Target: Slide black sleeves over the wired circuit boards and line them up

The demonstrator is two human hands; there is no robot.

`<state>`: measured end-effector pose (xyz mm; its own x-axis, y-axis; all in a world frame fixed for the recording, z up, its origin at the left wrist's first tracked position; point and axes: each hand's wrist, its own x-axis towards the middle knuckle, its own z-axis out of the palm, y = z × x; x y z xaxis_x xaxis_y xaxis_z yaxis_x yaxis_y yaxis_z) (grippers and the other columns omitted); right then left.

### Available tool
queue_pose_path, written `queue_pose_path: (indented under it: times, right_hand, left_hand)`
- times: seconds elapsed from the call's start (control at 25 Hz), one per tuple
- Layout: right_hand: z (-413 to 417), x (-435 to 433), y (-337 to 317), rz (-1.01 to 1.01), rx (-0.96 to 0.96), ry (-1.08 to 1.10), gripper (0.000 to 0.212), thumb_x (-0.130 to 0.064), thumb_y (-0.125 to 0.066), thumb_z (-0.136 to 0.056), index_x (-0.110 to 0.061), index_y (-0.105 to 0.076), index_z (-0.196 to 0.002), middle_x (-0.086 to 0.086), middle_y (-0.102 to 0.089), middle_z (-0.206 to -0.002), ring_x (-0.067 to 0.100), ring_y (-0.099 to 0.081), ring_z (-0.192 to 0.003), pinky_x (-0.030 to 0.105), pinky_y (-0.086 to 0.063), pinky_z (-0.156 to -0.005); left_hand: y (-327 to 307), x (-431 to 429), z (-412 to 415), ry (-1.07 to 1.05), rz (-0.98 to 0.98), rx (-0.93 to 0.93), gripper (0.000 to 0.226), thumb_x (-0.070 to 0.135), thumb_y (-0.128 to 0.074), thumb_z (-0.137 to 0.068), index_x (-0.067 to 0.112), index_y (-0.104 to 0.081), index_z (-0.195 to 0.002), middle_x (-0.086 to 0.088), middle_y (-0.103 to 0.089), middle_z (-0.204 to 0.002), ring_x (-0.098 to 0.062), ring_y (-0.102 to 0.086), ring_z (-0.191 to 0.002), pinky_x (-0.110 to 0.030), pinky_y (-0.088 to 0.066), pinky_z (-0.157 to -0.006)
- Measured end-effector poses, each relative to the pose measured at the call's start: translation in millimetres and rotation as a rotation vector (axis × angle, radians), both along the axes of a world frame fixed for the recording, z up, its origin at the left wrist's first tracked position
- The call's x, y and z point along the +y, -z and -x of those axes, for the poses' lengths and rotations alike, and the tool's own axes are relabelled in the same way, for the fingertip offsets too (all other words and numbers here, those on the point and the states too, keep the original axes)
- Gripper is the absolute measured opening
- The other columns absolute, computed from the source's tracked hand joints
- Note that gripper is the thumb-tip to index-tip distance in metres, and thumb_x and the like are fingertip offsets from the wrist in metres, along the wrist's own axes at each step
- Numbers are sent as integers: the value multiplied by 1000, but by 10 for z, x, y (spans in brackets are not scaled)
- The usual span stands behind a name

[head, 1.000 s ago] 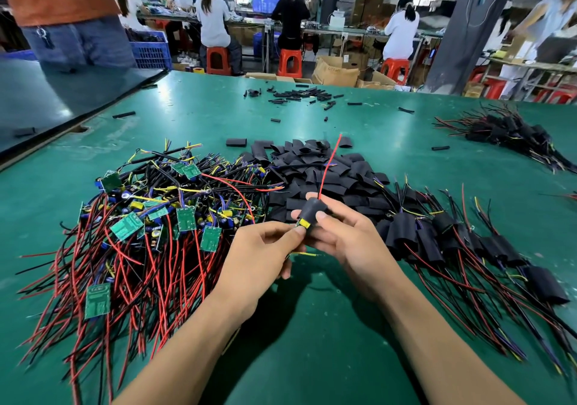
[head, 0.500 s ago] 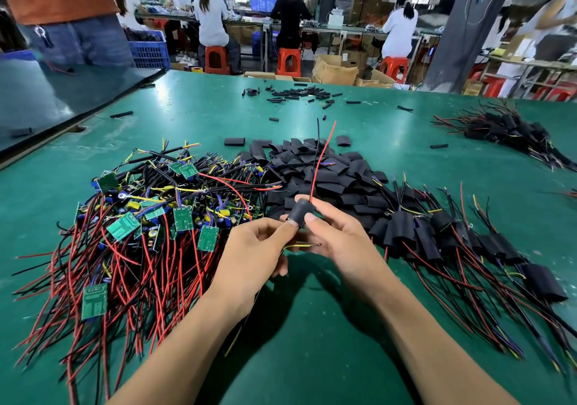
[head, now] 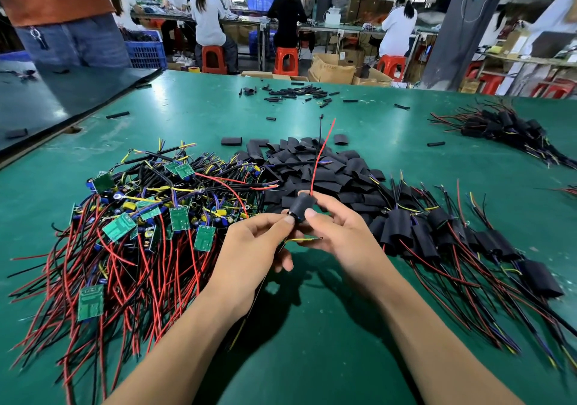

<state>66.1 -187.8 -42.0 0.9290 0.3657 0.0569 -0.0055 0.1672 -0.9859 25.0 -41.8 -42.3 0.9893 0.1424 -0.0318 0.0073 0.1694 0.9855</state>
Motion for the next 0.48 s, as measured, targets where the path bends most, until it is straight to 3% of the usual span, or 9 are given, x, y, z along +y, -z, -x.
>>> queue_pose_path:
  times: [0.32, 0.48]
  right_hand:
    - [75, 42, -8, 32, -18, 7, 30, -7, -55, -101, -24, -64, -124, 13, -71, -96, 25, -66, -88, 55, -50, -98]
    - [76, 69, -10, 9, -11, 28, 26, -10, -56, -101, -19, -65, -124, 12, -73, -100, 33, -68, -86, 50, -58, -89]
  left_hand:
    - [49, 34, -25, -53, -11, 23, 16, 14, -64, -94, 4, -71, -84, -4, -70, -67, -15, -47, -38, -24, -36, -46]
    - [51, 43, -19, -54, -29, -11, 12, 13, -65, -93, 8, -73, -86, -3, -71, -70, -15, -45, -37, -21, -35, -43]
